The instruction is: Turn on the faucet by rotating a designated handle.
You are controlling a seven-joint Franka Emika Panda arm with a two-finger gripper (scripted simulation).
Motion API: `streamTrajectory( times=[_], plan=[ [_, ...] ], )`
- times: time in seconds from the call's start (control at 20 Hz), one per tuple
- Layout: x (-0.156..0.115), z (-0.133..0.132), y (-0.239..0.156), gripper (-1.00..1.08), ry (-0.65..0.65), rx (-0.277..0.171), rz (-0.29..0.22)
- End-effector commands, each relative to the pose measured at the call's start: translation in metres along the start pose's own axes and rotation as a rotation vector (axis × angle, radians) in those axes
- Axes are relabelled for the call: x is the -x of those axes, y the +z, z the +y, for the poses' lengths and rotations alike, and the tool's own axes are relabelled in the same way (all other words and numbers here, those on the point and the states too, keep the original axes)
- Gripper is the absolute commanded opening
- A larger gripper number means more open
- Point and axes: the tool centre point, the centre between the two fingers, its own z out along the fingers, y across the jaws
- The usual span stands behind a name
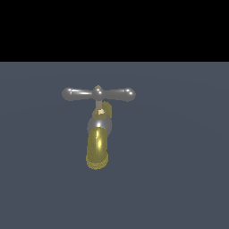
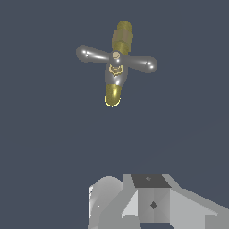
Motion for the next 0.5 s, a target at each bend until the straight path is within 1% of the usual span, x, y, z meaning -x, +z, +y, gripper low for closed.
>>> streamTrajectory(
  times=[0.0,0.45],
  plan=[
    [-0.002,0.005,0.010,-1.00,-0.053,0.001,-0.001],
    [-0.015,0.025,0.052,-1.00,-0.281,0.006,-0.002]
  ],
)
